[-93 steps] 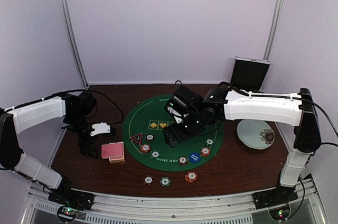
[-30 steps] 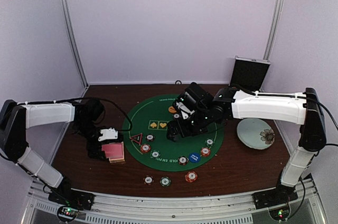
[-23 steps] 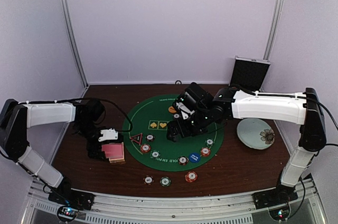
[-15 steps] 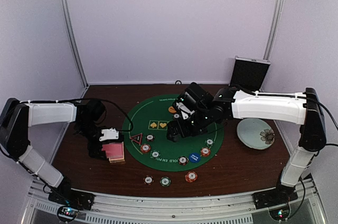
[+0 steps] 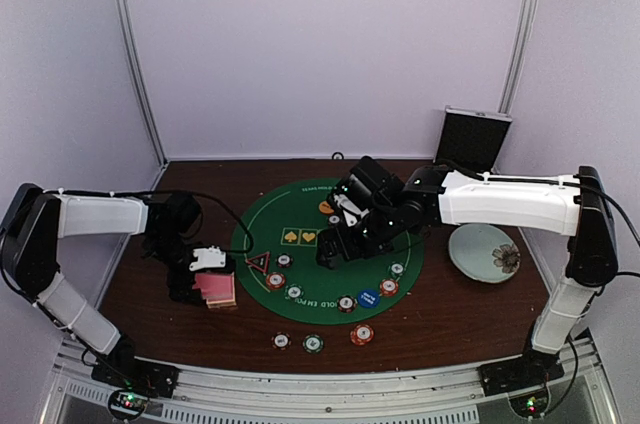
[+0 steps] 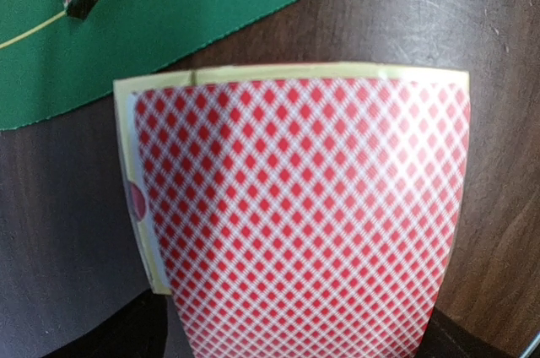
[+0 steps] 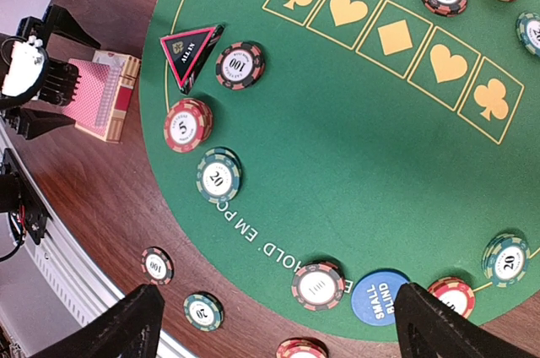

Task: Distribute texas hold em gaming equipment

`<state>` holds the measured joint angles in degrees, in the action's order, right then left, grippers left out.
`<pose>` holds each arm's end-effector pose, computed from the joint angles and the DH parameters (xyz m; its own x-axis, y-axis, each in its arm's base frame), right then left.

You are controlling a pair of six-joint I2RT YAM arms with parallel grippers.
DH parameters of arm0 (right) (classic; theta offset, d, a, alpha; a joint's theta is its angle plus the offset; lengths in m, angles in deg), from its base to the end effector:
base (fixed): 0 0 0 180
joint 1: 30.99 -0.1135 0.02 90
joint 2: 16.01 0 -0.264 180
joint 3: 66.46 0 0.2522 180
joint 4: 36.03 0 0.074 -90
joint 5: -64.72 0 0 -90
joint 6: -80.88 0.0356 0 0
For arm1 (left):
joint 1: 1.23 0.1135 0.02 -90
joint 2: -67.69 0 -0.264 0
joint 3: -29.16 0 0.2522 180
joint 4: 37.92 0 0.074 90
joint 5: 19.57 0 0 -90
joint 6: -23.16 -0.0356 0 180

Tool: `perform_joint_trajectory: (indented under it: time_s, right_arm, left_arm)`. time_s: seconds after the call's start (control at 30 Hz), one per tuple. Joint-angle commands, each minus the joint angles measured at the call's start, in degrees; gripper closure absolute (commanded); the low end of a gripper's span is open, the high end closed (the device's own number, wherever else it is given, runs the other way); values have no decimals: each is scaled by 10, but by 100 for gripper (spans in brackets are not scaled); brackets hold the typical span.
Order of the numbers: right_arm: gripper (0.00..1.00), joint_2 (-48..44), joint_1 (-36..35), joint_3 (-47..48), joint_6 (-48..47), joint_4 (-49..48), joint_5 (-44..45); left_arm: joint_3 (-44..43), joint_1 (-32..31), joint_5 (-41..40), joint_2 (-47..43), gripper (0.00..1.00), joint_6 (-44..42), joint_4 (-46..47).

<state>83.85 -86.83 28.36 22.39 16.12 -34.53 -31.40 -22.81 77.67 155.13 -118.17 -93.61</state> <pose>0.2061 0.3140 0.2597 -0.8548 -0.3409 -0.3913 -0.4913 0.7745 0.3984 0.2283 -0.0951 0.1548 -0.2795 0.9434 -0.1784 0.9574 0.2879 0.0229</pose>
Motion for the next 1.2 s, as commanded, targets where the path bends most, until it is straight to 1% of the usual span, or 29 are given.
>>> perform_joint_trajectory:
  time_s: [0.0, 0.47, 0.67, 0.8, 1.0, 1.17]
  right_arm:
    - [1, -3, 3, 6, 1, 4, -6]
    - [5, -6, 3, -4, 8, 1, -7]
    - [8, -6, 3, -10, 11, -2, -8]
    - [9, -5, 3, -11, 14, -6, -10]
    - [10, 0, 3, -17, 24, -23, -25]
    - [12, 6, 3, -20, 33, -41, -39]
  left_arm:
    - [7, -1, -2, 9, 3, -3, 19]
    - [11, 0, 1, 23, 3, -1, 46]
    - [28, 1, -3, 14, 9, -11, 54]
    - [33, 1, -7, 11, 19, -18, 54]
    - [35, 1, -4, 6, 32, -17, 62]
    - [36, 1, 1, -1, 49, -16, 61]
